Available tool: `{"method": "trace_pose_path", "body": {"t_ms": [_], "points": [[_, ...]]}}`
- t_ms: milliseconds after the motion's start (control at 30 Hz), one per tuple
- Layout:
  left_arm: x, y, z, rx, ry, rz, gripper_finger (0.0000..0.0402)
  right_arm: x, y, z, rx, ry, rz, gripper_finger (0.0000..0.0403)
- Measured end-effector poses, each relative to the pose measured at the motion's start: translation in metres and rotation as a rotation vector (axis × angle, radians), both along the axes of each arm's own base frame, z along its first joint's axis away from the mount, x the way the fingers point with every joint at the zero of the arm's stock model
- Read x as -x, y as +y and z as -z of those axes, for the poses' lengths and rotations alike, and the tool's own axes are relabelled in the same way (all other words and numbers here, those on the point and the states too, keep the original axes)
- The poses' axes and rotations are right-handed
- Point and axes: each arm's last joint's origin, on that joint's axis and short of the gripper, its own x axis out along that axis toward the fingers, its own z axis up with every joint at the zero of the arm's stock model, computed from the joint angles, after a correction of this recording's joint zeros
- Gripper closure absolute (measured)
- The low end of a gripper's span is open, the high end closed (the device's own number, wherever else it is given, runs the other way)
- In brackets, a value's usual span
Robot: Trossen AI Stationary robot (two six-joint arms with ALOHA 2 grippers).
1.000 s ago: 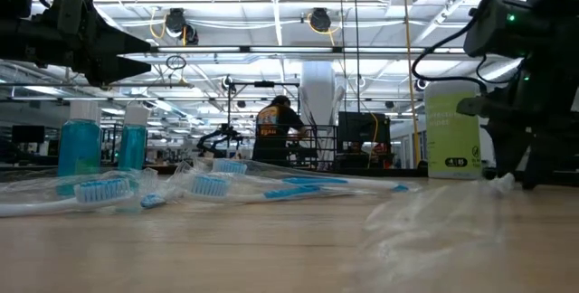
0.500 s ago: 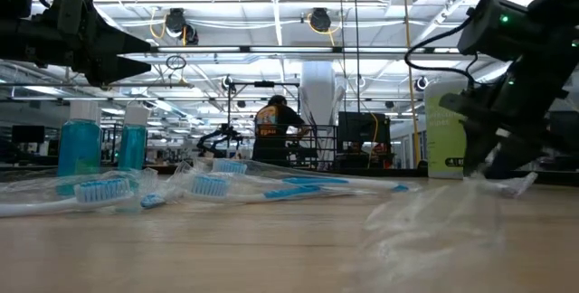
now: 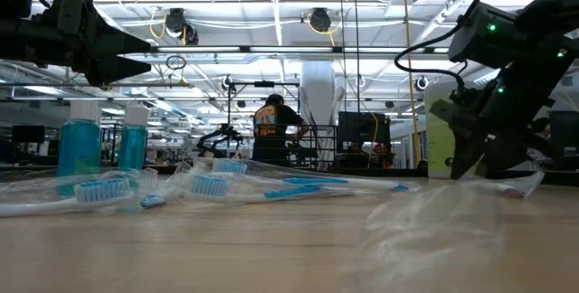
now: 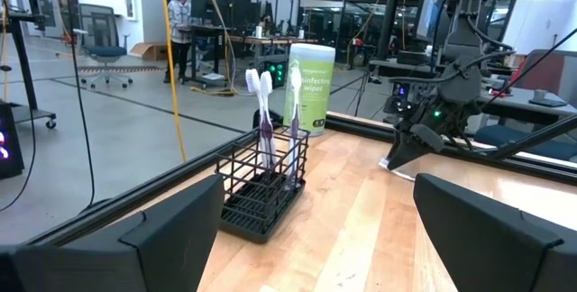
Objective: Pick & Place toothbrushing station
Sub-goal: Put the violet toothbrush into the right compartment of the wire organizer
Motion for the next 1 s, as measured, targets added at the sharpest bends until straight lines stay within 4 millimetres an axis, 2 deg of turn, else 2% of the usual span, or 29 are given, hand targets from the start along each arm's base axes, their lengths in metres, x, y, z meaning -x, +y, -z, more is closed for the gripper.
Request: {"method": "trace_pose_path", "body": {"t_ms": [300, 700, 833, 1000], "points": [[0.000, 0.000, 0.000, 0.000, 0.000, 0.000, 0.0034, -0.009, -0.004, 0.006, 0.049, 0.013, -0.053, 0.0262], [0.000, 0.000, 0.000, 0.000, 0.000, 0.000, 0.0034, -0.014, -0.005, 0.004, 0.160, 0.046, -0.207, 0.0382], [0.000, 0.000, 0.000, 0.000, 0.000, 0.000, 0.0034, -0.029, -0.006, -0.007, 0.299, -0.051, -0.325, 0.0394], [0.000, 0.000, 0.000, 0.000, 0.000, 0.000, 0.0034, -0.052, -0.007, -0.038, 0.623, -0.255, -0.515, 0.0397]]}}
